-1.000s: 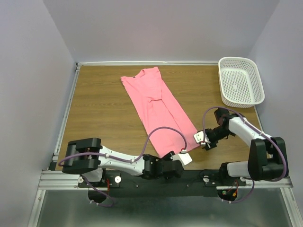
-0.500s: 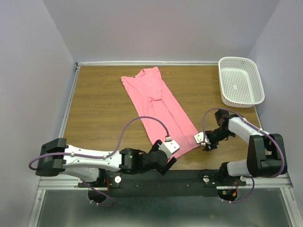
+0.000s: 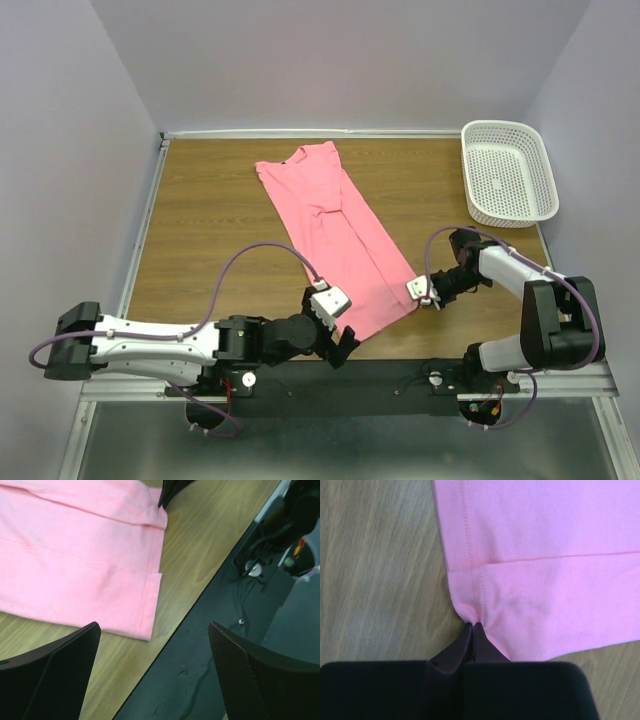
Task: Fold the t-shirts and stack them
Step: Fold the tshirt
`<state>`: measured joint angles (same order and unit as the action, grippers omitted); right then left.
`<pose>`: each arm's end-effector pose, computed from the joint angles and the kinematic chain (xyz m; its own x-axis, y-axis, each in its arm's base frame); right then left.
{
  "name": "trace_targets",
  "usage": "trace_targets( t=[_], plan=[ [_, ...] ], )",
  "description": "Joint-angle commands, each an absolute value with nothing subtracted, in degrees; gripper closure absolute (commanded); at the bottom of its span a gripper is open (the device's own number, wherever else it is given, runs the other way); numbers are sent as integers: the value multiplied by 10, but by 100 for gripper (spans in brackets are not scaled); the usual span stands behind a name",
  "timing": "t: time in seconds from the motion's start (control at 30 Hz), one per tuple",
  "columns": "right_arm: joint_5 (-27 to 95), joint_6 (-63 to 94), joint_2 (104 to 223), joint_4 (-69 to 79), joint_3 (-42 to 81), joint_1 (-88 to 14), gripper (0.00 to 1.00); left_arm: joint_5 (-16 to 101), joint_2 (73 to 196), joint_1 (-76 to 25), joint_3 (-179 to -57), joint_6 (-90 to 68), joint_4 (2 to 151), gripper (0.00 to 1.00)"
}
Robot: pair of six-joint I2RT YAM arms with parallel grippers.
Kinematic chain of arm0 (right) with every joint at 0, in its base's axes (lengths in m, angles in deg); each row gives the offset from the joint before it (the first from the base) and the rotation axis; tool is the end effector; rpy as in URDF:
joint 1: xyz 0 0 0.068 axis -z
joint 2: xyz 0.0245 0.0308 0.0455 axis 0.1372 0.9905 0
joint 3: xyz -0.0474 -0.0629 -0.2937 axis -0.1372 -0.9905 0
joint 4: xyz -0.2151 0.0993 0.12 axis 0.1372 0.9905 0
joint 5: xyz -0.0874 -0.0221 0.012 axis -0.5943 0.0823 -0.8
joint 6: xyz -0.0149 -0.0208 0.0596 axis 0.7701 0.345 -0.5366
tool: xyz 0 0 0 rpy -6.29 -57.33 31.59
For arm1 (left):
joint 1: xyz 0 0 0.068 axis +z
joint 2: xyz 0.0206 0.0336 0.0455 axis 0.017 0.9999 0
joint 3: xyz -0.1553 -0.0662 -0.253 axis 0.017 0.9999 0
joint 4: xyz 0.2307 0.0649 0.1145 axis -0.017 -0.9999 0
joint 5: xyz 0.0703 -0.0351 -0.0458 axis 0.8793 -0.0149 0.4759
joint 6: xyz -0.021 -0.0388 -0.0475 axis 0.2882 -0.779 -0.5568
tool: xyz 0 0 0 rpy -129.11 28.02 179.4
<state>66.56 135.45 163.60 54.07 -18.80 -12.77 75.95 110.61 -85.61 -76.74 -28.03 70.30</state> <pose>0.1853 0.0485 0.1640 0.4125 -0.6732 -0.6137 -0.9055 -0.3764 -0.1958 0.0336 -0.1987 0.2631 -0.4428 0.1628 -0.8817 0.7609 0.5885 -0.2734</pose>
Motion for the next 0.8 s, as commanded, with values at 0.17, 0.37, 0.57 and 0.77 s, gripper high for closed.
trace_targets(
  t=[0.17,0.37,0.57,0.77],
  plan=[
    [665,1327,1662,498,-161,-131,99,742,1331,-865,-861,-234,667,6],
    [710,1359,1678,570,-129,-131,99,758,1414,-867,-901,-222,647,12],
    [729,1372,1681,601,-119,-130,99,744,1486,-866,-925,-209,645,17],
    [735,1384,1679,627,-110,-126,99,787,1525,-845,-947,-254,594,28]
  ],
)
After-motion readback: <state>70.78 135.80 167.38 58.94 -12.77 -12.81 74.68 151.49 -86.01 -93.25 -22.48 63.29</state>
